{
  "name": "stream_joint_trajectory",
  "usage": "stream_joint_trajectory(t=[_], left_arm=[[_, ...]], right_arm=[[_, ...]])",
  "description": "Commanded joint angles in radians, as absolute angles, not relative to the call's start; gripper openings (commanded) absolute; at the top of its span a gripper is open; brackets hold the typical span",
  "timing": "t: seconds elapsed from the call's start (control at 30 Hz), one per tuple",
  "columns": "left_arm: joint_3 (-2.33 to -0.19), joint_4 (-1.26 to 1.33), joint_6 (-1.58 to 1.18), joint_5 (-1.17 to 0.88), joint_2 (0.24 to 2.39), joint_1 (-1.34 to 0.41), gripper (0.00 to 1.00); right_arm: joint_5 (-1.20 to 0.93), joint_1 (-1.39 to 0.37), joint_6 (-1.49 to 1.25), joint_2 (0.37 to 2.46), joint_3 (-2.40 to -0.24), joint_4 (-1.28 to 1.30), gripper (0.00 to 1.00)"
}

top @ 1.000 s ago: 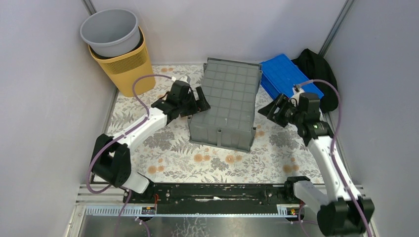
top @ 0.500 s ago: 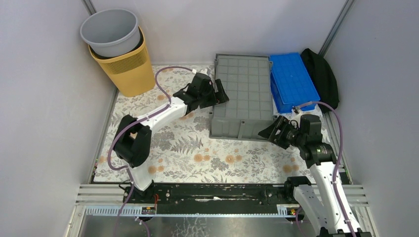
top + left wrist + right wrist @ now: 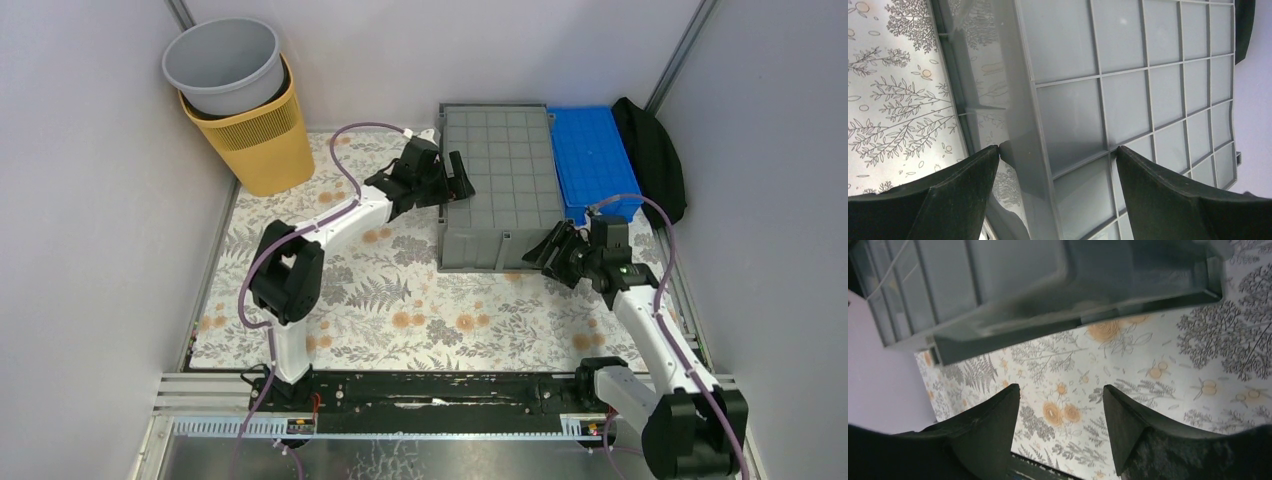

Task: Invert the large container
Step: Move the container to the center of the board.

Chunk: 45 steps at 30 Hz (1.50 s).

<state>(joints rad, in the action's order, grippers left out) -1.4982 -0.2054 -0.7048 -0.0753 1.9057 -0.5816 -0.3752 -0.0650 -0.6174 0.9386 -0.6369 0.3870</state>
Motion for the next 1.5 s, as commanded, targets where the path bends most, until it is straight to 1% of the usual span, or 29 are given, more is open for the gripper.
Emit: stream_joint_trajectory(t=[0.0, 0.27, 0.3, 0.33, 0.47, 0.63, 0.73, 0.8, 0.83, 0.9, 1.07, 1.17, 1.33, 1.47], left_arm=[[-1.524, -0.189, -0.629, -0.085, 1.955, -0.565, 0.93], [-1.546, -0.201, -0.597, -0.129, 1.945, -0.483, 0.94], [-1.544, -0.212, -0.594, -0.13, 1.931, -0.475, 0.95], [-1.537, -0.221, -0.591, -0.127, 1.905, -0.468, 0.99], [-1.489, -0.263, -0.594, -0.129, 1.793, -0.442, 1.0], [-1.458, -0.35, -0.565, -0.156, 1.649, -0.428, 1.0], [-1.466, -0.421, -0.555, -0.171, 1.595, -0.416, 1.0], [-1.462, -0.463, -0.56, -0.179, 1.564, -0.405, 1.0], [-1.454, -0.476, -0.565, -0.186, 1.544, -0.401, 1.0], [-1.433, -0.49, -0.57, -0.203, 1.506, -0.394, 1.0], [-1.419, -0.515, -0.583, -0.281, 1.444, -0.387, 1.0], [-1.413, -0.527, -0.588, -0.309, 1.416, -0.387, 1.0], [-1.402, -0.565, -0.587, -0.31, 1.38, -0.388, 1.0], [-1.404, -0.591, -0.583, -0.268, 1.365, -0.397, 1.0]], right_arm=[[-0.291, -0.063, -0.663, 1.026, -0.687, 0.217, 0.69], [-0.234, -0.063, -0.69, 1.222, -0.81, 0.121, 0.69], [-0.233, -0.062, -0.688, 1.241, -0.835, 0.12, 0.69], [-0.237, -0.063, -0.69, 1.258, -0.851, 0.112, 0.69], [-0.259, -0.063, -0.684, 1.309, -0.919, 0.158, 0.68], [-0.283, -0.063, -0.649, 1.179, -0.947, 0.271, 0.71], [-0.307, -0.063, -0.602, 1.103, -1.013, 0.411, 0.78], [-0.35, -0.063, -0.585, 1.045, -1.05, 0.492, 0.84], [-0.382, -0.062, -0.577, 1.023, -1.064, 0.519, 0.92], [-0.432, -0.062, -0.558, 0.979, -1.089, 0.586, 1.0], [-0.515, -0.062, -0.556, 0.891, -1.103, 0.703, 1.0], [-0.518, -0.063, -0.544, 0.842, -1.129, 0.785, 1.0], [-0.537, -0.062, -0.511, 0.773, -1.15, 0.919, 1.0], [-0.556, -0.063, -0.478, 0.754, -1.111, 0.944, 0.99]])
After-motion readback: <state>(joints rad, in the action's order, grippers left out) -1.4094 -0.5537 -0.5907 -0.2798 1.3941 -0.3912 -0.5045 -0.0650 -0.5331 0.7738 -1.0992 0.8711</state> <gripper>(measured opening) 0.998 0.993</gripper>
